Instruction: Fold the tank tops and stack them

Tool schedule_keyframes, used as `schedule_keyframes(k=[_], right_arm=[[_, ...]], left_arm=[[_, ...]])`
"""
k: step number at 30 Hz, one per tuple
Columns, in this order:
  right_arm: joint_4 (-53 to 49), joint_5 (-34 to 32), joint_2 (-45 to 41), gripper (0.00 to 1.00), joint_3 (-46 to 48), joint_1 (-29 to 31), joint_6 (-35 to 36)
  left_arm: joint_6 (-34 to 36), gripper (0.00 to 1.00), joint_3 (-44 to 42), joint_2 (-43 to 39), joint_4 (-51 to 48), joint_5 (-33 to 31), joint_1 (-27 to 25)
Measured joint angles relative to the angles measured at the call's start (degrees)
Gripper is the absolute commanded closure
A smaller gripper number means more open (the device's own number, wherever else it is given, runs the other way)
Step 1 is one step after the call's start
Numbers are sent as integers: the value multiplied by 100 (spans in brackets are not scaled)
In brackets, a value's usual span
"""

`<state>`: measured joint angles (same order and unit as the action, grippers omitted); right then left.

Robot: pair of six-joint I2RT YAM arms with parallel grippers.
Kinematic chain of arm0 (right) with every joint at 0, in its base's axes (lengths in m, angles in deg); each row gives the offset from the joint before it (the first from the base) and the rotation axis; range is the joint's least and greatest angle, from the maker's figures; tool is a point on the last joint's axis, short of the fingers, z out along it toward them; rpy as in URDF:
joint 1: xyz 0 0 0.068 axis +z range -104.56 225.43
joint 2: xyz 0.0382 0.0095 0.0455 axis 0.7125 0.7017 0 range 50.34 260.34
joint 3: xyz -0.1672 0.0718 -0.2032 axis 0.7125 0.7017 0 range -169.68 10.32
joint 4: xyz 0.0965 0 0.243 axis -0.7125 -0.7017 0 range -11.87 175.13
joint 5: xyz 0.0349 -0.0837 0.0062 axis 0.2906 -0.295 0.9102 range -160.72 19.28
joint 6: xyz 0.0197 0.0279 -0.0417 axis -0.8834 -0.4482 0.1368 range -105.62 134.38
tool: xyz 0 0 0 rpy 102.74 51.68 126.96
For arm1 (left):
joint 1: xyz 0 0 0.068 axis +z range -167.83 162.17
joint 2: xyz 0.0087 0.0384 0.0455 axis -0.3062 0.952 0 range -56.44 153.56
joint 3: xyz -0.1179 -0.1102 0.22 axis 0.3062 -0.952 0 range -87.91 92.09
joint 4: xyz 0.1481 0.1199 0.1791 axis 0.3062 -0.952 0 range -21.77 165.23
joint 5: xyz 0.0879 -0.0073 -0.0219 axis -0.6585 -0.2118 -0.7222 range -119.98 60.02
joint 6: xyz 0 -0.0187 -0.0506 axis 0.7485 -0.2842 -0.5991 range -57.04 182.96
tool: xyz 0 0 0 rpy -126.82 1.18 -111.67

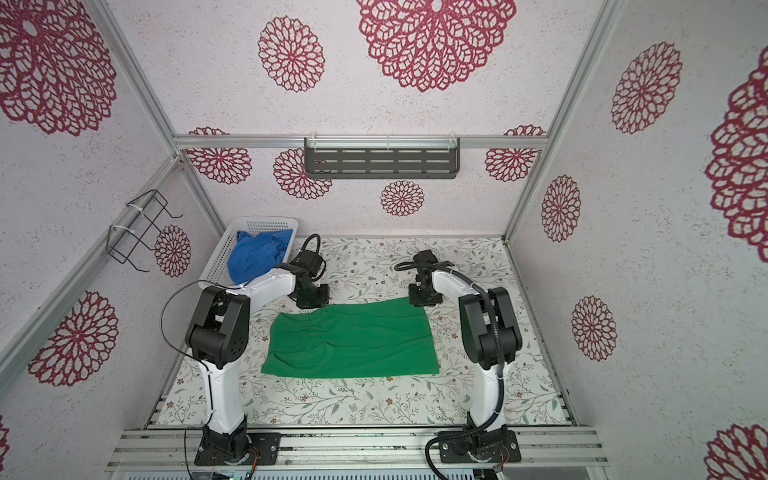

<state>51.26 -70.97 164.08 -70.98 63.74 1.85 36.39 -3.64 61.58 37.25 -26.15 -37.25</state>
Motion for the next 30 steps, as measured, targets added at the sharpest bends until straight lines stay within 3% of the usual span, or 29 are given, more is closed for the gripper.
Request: schedule_keyframes(k=[14, 22, 30], right_arm=[[577, -857, 673, 70, -562, 50, -426], [619, -647, 767, 66, -916, -131, -487], [315, -96, 765, 64, -1228, -240, 107]], left_arm=[[0, 100, 0, 24, 90, 22, 9], [2, 100, 0, 52, 101, 17, 11], [44, 100, 0, 66, 105, 22, 59]])
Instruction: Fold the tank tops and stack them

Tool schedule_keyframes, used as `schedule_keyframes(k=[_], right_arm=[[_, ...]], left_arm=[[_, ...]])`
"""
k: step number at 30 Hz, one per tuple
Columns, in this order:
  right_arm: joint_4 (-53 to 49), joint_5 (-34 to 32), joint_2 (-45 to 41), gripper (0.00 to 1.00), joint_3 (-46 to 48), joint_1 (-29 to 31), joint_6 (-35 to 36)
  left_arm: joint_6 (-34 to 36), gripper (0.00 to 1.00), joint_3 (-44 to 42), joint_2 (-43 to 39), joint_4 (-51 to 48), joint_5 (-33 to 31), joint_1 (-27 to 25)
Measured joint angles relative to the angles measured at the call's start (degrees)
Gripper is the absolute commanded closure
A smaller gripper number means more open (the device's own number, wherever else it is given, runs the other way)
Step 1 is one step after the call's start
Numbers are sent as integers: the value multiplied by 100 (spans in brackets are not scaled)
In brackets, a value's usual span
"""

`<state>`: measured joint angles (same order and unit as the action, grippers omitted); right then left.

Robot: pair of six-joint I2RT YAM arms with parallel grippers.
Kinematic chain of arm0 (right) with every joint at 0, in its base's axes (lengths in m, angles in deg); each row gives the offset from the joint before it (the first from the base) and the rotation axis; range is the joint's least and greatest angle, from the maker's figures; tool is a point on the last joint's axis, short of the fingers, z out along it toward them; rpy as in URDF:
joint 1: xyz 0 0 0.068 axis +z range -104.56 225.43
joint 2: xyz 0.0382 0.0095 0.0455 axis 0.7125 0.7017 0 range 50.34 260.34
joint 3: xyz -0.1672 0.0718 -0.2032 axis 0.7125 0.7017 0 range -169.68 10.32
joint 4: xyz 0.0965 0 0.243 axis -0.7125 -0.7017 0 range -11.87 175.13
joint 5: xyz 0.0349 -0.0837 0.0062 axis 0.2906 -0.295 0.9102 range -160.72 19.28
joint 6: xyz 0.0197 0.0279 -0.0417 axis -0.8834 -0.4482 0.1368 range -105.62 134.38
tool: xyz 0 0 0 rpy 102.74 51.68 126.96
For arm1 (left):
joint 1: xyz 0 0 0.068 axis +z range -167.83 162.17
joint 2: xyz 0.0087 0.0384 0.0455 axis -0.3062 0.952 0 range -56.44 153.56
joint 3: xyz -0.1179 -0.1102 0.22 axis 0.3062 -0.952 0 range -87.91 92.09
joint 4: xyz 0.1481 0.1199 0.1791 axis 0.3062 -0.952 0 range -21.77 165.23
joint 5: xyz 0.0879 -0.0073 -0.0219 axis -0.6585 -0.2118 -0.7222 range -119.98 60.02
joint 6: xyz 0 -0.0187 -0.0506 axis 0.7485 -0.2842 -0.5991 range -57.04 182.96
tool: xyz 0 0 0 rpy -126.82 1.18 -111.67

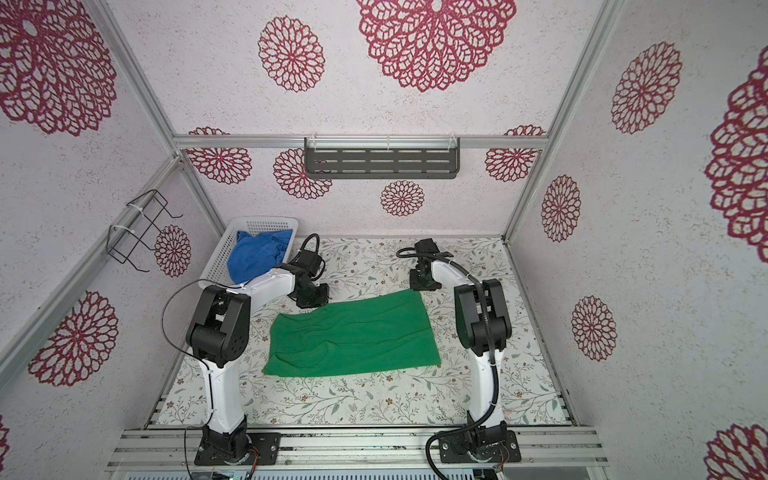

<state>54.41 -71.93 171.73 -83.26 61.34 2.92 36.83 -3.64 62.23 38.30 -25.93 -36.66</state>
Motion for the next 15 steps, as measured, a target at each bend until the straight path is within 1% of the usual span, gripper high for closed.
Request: schedule_keyframes(k=[5, 10, 13, 15], right_arm=[[-52, 201, 109, 64, -179, 0, 240], [-63, 400, 354, 65, -166, 0, 291], [-39, 466, 400, 72, -146, 0, 299], [-39, 496, 402, 82, -146, 0, 286]], left_arm=[[4, 100, 61, 87, -15, 0, 13], [4, 100, 109, 138, -20, 0, 13], [4, 100, 109, 138, -22, 0, 15], [4, 100, 109, 140, -22, 0, 15]])
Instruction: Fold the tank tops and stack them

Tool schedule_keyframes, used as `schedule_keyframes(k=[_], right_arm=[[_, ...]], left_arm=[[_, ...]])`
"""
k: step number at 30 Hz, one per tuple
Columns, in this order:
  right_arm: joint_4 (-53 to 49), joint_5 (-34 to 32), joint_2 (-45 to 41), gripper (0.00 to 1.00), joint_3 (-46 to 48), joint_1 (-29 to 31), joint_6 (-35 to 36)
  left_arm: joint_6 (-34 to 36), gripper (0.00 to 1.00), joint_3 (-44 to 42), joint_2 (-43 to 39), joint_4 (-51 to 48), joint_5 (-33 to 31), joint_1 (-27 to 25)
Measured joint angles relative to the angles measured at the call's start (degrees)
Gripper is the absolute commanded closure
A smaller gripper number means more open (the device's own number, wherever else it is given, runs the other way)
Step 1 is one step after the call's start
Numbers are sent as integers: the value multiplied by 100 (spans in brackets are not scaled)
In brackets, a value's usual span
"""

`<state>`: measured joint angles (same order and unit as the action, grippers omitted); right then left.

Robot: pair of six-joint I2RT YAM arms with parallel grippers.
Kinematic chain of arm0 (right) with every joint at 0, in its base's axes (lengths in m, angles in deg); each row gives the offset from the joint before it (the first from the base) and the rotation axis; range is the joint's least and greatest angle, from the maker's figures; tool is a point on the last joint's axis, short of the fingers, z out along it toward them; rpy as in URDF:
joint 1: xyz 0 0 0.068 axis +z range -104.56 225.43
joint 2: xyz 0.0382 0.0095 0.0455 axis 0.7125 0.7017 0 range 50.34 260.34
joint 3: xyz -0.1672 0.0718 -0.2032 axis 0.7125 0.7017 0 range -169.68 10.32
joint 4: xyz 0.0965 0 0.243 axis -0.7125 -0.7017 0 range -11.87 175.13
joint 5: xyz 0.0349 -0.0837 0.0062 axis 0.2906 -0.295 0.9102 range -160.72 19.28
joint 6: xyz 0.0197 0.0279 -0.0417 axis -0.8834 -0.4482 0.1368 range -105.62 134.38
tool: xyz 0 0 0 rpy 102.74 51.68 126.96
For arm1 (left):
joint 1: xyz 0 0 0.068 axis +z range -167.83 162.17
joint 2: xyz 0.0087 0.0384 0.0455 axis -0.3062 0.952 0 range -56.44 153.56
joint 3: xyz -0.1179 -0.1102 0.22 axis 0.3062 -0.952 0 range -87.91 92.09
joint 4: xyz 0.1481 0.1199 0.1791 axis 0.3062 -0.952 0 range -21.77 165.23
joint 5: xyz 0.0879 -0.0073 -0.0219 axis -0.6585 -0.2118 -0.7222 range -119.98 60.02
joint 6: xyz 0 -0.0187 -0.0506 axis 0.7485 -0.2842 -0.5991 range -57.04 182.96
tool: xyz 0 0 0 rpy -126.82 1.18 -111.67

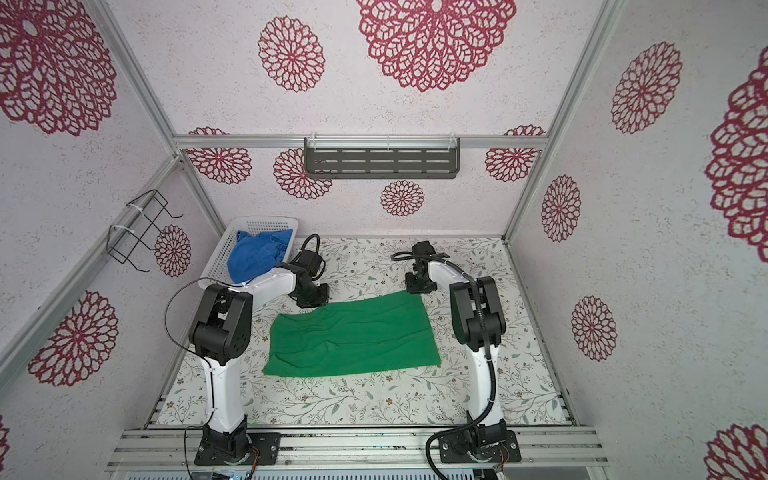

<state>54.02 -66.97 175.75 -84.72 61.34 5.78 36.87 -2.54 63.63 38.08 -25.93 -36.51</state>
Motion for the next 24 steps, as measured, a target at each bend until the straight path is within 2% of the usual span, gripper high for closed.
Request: schedule_keyframes(k=[3, 5, 14, 20, 24], right_arm=[[-7, 28, 0, 97, -9, 0, 28], [-61, 35, 0, 100, -55, 0, 72], [-282, -94, -203, 100, -162, 0, 407], [-247, -164, -997, 100, 243, 4, 560], [-2, -197, -1725, 100, 933, 9, 625]], left_arm=[[7, 100, 15, 4, -11, 0, 0], [15, 100, 39, 7, -35, -2, 0], [13, 100, 76, -109, -127, 0, -2], [7, 100, -24, -616, -184, -24, -22], [-39, 100, -262, -1121, -175, -133, -131]])
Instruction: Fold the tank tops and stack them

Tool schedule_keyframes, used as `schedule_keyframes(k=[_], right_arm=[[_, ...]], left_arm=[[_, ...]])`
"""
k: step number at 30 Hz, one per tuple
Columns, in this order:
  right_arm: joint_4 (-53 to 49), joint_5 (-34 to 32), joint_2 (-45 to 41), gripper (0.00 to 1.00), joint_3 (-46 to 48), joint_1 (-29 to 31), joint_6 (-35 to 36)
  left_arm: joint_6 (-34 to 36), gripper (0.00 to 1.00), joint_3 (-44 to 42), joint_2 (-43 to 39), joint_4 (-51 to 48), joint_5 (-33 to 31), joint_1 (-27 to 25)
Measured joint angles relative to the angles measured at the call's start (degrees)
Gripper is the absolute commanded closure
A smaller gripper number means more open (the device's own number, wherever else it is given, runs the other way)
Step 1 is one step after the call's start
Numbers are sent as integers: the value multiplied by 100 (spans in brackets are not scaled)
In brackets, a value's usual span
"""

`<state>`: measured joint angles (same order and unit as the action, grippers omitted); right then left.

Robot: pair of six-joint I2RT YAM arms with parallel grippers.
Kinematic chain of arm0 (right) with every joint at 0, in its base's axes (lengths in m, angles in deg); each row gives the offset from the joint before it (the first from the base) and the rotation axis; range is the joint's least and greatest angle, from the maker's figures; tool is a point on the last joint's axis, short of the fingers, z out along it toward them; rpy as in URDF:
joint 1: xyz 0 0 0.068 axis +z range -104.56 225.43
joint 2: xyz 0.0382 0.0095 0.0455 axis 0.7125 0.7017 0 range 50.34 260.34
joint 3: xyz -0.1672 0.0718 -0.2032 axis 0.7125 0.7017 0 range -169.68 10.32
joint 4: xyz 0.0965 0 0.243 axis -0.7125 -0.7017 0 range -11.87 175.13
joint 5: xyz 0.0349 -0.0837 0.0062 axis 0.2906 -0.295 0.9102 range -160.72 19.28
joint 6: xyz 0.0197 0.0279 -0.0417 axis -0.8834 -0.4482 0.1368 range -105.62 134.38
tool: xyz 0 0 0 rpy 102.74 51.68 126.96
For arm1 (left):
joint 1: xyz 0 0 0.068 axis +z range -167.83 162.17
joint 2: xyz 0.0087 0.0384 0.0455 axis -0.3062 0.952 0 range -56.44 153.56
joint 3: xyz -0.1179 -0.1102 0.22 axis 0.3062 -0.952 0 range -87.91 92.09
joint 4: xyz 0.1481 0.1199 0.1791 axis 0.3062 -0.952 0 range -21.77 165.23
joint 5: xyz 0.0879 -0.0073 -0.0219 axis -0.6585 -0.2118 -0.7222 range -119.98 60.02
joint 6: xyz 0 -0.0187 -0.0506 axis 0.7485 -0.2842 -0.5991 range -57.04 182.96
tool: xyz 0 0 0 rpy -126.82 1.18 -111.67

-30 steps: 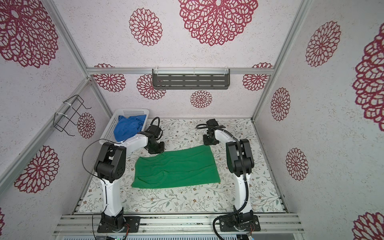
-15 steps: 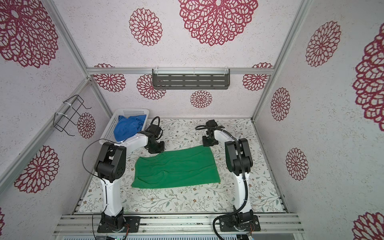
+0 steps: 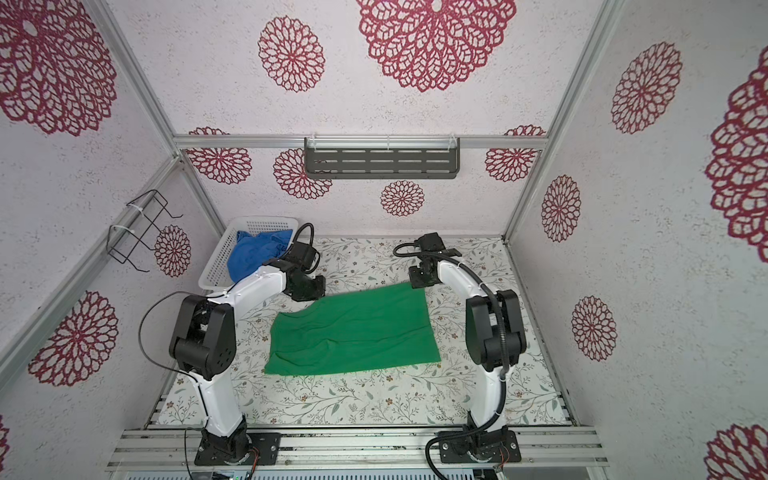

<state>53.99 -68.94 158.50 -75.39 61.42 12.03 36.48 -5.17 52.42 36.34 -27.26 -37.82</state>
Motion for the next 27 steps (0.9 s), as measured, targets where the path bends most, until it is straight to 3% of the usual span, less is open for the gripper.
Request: schedule_keyframes(k=[11, 21, 22, 24, 26, 27], right_arm=[[682, 109, -2009, 100, 2170, 35, 286], [1325, 385, -3792, 99, 4404, 83, 162], [1381, 413, -3969, 89, 4686, 92, 72], [1414, 433, -4253, 78, 5110, 120, -149], [1394, 367, -4457, 63, 5331, 140, -378], [1375, 278, -4522, 58, 5364, 140, -468]], left_arm=[[-782, 100, -1906, -1812, 352, -883, -890], [-2756, 100, -4406, -3563, 1163, -1773, -2177], [-2944, 100, -4590, -3652, 1233, -1814, -2267], [-3246, 85, -4854, -3724, 1357, -1871, -2378], [-3484, 56, -4977, -3718, 1344, -1934, -2444], [-3574, 48, -4990, -3722, 1285, -1998, -2463]])
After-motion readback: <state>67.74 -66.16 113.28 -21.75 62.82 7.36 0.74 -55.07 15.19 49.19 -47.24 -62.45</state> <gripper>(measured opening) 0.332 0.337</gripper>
